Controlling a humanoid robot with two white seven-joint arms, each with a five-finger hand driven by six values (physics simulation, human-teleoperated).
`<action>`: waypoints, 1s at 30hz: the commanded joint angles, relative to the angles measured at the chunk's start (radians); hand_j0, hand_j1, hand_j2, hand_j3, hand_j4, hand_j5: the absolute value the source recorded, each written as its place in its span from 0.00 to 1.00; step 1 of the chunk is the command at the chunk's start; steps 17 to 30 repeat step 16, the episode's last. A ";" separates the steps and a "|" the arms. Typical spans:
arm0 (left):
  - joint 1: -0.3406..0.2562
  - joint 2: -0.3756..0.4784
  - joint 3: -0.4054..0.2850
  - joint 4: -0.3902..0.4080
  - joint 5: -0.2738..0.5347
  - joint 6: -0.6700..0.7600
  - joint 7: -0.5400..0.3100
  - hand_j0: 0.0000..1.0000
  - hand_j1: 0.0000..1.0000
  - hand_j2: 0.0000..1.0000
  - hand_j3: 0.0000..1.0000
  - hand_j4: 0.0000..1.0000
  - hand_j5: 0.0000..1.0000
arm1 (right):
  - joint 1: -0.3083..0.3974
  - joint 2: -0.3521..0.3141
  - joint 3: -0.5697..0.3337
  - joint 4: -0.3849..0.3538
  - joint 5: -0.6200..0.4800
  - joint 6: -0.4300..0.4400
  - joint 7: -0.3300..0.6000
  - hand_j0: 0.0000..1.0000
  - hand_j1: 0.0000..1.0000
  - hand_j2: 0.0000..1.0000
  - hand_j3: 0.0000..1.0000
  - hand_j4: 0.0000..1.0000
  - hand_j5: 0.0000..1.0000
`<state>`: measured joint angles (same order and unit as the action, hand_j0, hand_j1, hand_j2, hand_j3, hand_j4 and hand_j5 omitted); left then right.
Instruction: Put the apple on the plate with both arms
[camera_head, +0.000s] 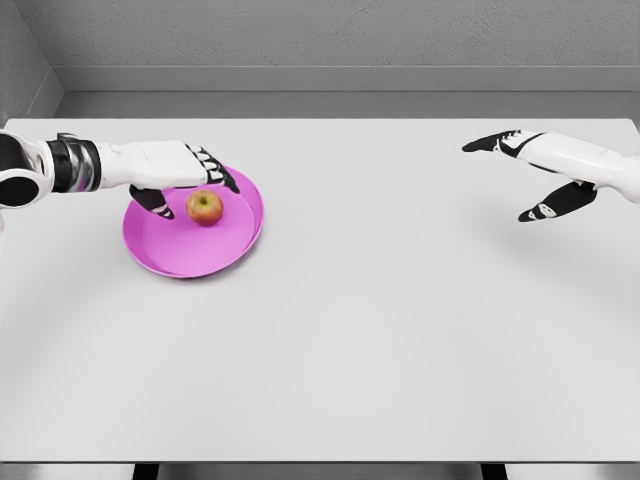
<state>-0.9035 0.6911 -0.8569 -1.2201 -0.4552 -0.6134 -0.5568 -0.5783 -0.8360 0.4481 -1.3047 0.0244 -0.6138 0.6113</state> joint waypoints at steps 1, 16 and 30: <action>0.000 -0.010 0.001 -0.012 0.053 0.002 0.001 1.00 1.00 1.00 1.00 1.00 1.00 | 0.000 -0.002 -0.002 -0.001 -0.007 0.003 0.000 1.00 1.00 1.00 1.00 1.00 1.00; -0.014 -0.130 -0.053 -0.239 0.280 0.002 0.001 1.00 1.00 1.00 1.00 1.00 1.00 | -0.002 -0.002 -0.002 -0.002 -0.006 0.003 0.000 1.00 1.00 1.00 1.00 1.00 1.00; -0.014 -0.130 -0.053 -0.239 0.280 0.002 0.001 1.00 1.00 1.00 1.00 1.00 1.00 | -0.002 -0.002 -0.002 -0.002 -0.006 0.003 0.000 1.00 1.00 1.00 1.00 1.00 1.00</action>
